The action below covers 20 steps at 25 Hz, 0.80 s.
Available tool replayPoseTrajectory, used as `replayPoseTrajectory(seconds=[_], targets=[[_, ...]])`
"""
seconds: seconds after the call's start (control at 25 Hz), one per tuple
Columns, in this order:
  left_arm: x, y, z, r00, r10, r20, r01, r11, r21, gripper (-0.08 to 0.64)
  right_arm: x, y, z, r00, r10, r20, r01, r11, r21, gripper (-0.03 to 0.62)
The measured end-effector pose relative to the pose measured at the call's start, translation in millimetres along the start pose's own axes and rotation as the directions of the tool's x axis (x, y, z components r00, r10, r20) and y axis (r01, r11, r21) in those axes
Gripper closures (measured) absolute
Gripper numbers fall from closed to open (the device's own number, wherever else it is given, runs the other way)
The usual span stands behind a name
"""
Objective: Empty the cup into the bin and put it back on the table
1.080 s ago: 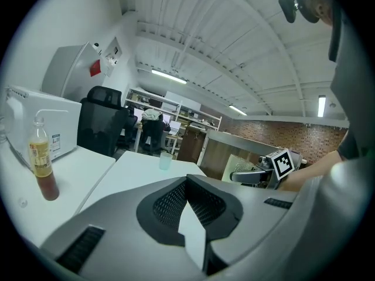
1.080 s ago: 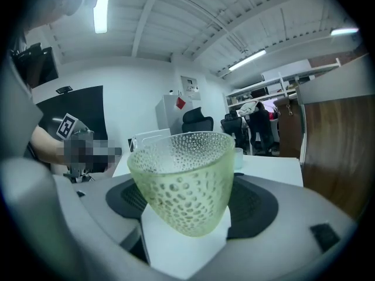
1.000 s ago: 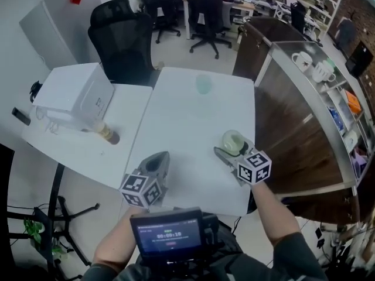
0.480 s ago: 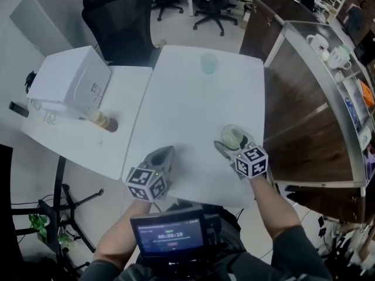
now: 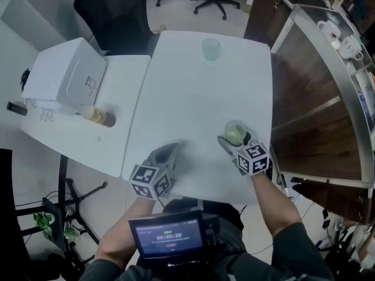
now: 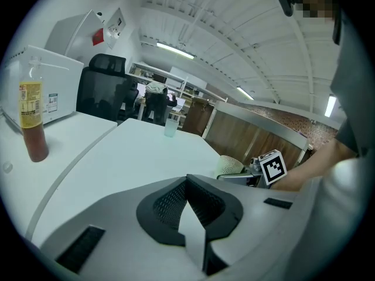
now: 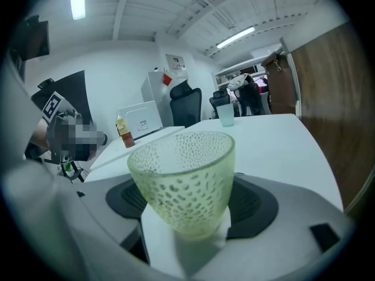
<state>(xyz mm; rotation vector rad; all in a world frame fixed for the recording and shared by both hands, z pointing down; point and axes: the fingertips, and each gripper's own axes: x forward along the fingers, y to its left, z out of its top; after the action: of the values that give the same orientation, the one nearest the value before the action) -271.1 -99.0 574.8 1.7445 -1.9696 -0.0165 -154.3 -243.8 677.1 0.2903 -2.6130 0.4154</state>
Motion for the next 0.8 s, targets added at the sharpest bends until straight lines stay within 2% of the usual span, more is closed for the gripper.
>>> replayPoseTrajectory(seconds=[0.24, 0.56, 0.64, 0.68, 0.8], targets=[[11.3, 5.7, -2.7, 1.0, -0.011, 0.005, 0.011, 1.0, -0.024, 0.56, 3.6, 1.4, 4.1, 0.999, 0.0, 0.039, 0.0, 1.0, 0.02, 0.198], [22.3, 7.0, -9.4, 1.0, -0.026, -0.007, 0.025, 0.999, -0.023, 0.56, 2.6, 1.0, -1.1, 1.0, 0.016, 0.025, -0.016, 0.999, 0.034, 0.189], [23.5, 6.6, -7.2, 0.999, -0.032, -0.004, 0.032, 0.999, -0.019, 0.56, 2.5, 0.9, 0.4, 0.999, 0.02, 0.027, -0.021, 0.999, 0.041, 0.182], [23.6, 6.6, -5.5, 0.999, -0.034, -0.001, 0.034, 0.999, -0.016, 0.56, 2.0, 1.2, 1.5, 0.999, 0.023, 0.029, -0.024, 0.999, 0.042, 0.153], [21.6, 7.6, 1.7, 0.999, -0.035, 0.012, 0.035, 0.999, -0.009, 0.56, -3.4, 3.4, 4.8, 0.999, 0.025, 0.037, -0.026, 0.999, 0.037, 0.146]])
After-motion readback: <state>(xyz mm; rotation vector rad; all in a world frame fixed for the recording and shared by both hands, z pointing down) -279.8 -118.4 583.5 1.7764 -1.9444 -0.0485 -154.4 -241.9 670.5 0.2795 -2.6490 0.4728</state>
